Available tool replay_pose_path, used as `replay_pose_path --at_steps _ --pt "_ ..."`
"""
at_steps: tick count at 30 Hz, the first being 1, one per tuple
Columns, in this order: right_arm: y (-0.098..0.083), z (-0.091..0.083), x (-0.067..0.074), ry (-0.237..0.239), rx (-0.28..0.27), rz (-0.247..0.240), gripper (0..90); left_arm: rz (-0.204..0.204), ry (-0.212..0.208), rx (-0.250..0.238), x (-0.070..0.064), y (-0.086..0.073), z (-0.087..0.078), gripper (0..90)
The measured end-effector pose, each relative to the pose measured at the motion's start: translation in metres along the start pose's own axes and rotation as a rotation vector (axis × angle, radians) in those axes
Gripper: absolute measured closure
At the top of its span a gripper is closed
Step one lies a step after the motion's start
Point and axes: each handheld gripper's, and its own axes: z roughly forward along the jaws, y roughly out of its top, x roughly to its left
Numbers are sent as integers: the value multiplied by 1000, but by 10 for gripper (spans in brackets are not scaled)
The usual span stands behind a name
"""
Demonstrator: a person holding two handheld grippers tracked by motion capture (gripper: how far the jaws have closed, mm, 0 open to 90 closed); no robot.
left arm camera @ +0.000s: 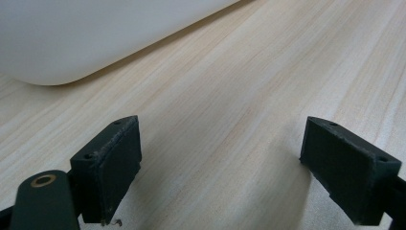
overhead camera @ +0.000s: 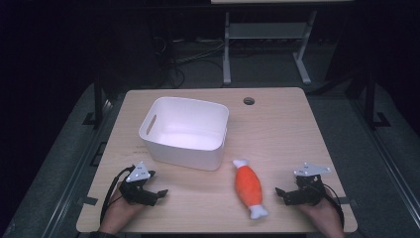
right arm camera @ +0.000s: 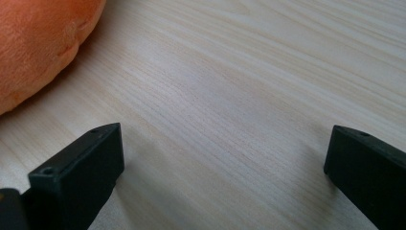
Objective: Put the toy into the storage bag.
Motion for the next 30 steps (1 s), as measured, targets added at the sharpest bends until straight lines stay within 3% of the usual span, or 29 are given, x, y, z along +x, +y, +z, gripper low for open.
replay_pose_path --at_steps 6,8,11,12,13,14,16,17,18,20,21,22,23,24,30 --pt "0 0 0 2 0 -1 7 -3 6 -1 -1 0 0 133" --pt "1 -6 -2 8 -6 2 174 -4 8 -1 -1 0 0 132" --pt "3 -8 -5 21 0 28 241 -2 7 3 -1 -1 -1 132" --pt "5 -9 -6 22 3 44 338 -3 7 2 -1 -1 -1 132" --pt "5 -9 -6 22 3 44 338 -3 7 2 -1 -1 -1 133" --pt "8 -9 -7 29 6 56 434 -2 7 2 -1 -1 -1 132" --pt "12 -9 -8 32 3 47 537 -2 6 2 -1 -1 -1 132" --pt "12 -9 -8 32 3 47 537 -2 6 2 -1 -1 -1 132" --pt "17 -9 -8 34 -8 36 646 -3 6 2 -1 -1 -1 132" --pt "22 -9 -8 43 -15 24 743 -2 6 3 -1 -1 -1 132" --pt "25 -9 -7 45 -17 18 743 -2 6 3 -1 -1 -1 132" --pt "27 -8 -6 50 -15 11 832 -3 6 2 -1 -1 -1 132" --pt "27 -8 -6 50 -15 11 832 -3 6 2 -1 -1 -1 132" --pt "32 -6 -4 62 -7 -2 895 -3 6 2 -1 -1 -1 132" --pt "48 4 3 99 -2 -28 896 -3 6 2 -1 -1 -1 132"
